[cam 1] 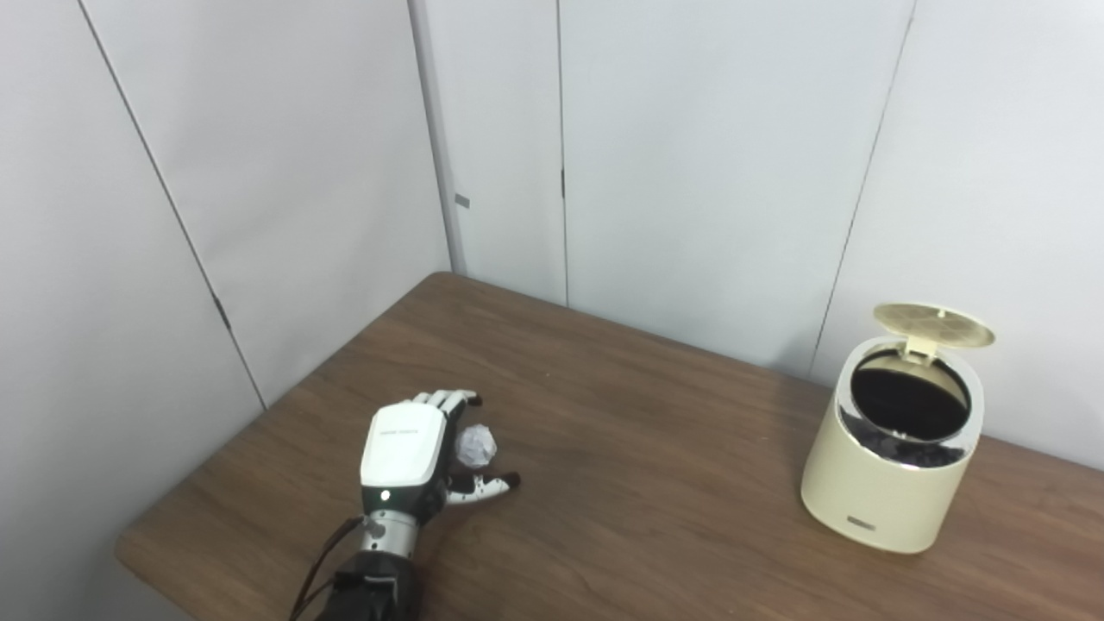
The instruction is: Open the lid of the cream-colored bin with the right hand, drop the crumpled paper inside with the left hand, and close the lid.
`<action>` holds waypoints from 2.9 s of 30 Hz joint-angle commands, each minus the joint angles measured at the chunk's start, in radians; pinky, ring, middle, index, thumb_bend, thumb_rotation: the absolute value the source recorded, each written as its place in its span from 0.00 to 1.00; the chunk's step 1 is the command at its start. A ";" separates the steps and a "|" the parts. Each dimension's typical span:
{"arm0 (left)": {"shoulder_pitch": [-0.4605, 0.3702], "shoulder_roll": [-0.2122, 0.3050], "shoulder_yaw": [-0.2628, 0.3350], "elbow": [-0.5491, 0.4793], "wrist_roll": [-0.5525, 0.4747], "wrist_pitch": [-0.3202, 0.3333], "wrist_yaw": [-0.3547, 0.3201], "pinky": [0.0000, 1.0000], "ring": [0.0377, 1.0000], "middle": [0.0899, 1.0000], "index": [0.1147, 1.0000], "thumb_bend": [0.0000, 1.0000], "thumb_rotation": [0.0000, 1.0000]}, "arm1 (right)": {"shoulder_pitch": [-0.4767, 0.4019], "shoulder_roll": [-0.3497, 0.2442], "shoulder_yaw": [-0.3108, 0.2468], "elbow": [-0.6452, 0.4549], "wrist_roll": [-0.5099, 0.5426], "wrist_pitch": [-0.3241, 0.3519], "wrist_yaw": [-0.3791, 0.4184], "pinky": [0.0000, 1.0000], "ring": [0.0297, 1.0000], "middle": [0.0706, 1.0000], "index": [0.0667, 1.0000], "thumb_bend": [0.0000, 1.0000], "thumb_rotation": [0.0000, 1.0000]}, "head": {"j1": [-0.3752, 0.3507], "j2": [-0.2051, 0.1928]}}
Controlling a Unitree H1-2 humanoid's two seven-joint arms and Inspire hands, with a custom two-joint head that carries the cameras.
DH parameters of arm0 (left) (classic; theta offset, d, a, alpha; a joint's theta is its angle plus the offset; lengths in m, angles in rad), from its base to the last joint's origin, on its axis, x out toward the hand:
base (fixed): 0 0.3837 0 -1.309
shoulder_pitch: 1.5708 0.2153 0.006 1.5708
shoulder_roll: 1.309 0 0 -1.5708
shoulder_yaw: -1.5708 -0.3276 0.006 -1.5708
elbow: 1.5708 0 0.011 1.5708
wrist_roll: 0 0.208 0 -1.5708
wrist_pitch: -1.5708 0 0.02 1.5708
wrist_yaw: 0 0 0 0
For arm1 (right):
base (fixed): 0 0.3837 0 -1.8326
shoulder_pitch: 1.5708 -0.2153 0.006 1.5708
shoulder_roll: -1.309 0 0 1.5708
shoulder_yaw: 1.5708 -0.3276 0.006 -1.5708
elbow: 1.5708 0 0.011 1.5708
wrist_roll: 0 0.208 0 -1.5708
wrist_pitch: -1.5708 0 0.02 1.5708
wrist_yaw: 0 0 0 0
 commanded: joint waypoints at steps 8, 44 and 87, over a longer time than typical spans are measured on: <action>-0.010 -0.002 -0.008 0.039 -0.047 -0.008 0.016 0.47 0.56 0.61 0.62 1.00 0.36 | -0.006 -0.018 -0.009 -0.055 0.011 0.011 0.003 0.60 0.70 0.71 0.66 0.27 0.51 | -0.010 0.000; -0.014 -0.044 -0.057 0.228 -0.189 -0.077 0.024 0.32 0.36 0.38 0.43 0.60 0.35 | 0.043 -0.041 -0.043 -0.132 0.003 0.053 -0.005 0.60 0.70 0.71 0.66 0.35 0.56 | -0.055 0.039; -0.059 0.062 -0.098 -0.212 -0.053 -0.220 -0.026 0.09 0.09 0.10 0.14 0.57 0.32 | 0.036 0.122 0.050 -0.127 -0.065 -0.020 -0.036 0.63 0.71 0.70 0.63 0.27 0.46 | -0.312 -0.012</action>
